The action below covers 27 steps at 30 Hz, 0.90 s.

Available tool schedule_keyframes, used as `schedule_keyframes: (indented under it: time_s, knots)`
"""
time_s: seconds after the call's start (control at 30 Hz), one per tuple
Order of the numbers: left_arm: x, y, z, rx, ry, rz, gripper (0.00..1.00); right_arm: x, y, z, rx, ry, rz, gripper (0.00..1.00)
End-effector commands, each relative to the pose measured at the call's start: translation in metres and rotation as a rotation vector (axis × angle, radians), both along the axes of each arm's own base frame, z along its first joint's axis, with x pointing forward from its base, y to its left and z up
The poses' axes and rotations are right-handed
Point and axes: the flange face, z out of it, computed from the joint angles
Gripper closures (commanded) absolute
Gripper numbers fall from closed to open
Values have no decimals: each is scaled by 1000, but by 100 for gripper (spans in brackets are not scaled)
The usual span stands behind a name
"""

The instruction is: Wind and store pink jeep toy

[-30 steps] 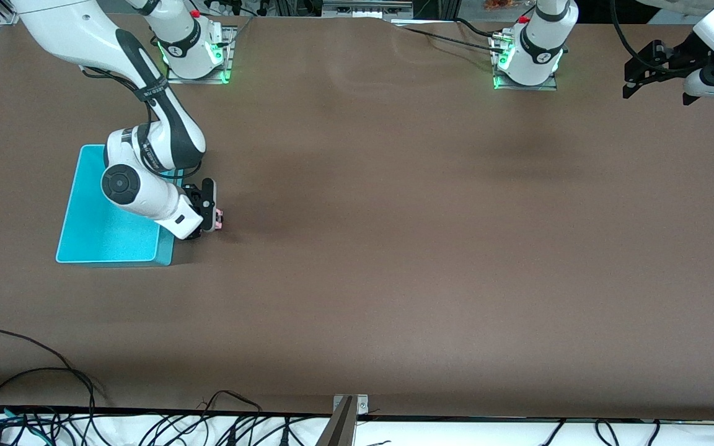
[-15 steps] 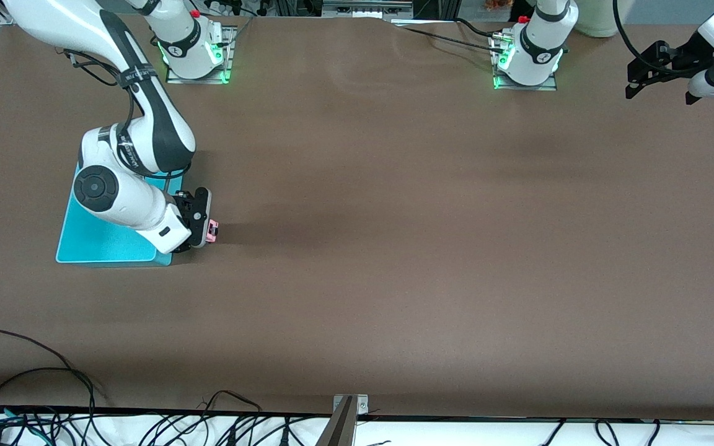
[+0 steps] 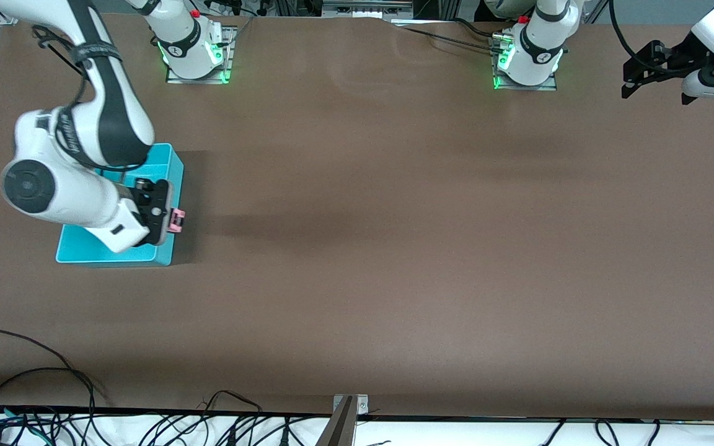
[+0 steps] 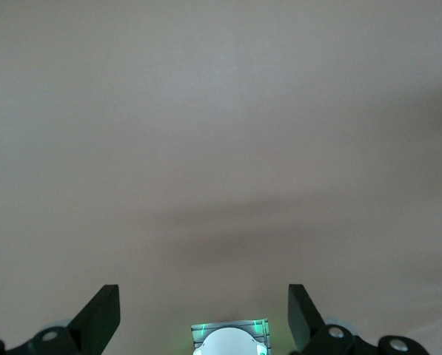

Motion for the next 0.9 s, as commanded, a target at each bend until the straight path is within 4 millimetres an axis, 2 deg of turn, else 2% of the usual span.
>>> schedule_keyframes:
  time_s: [0.0, 0.13, 0.27, 0.47, 0.6, 0.7, 0.87]
  knots:
    - [2, -1, 5, 15, 3, -4, 0, -17, -41, 5, 59, 47, 35, 91]
    - [1, -3, 5, 15, 3, -7, 0, -33, -74, -17, 116, 92, 42, 91]
    - [1, -4, 5, 14, 3, -10, 0, -48, -94, -40, 133, 119, 63, 91]
    - [1, -1, 6, 8, 2, -2, 0, -88, -129, -72, 135, 99, 34, 91]
    - [1, -9, 5, -4, 5, -16, 0, -108, -141, -95, 139, 62, 70, 91]
    - [-2, -30, 5, 9, 3, -50, 0, -116, -153, -111, 137, 53, 81, 91]
    - [-3, -36, 5, 2, 2, -60, 0, -127, -162, -132, 132, 28, 102, 91]
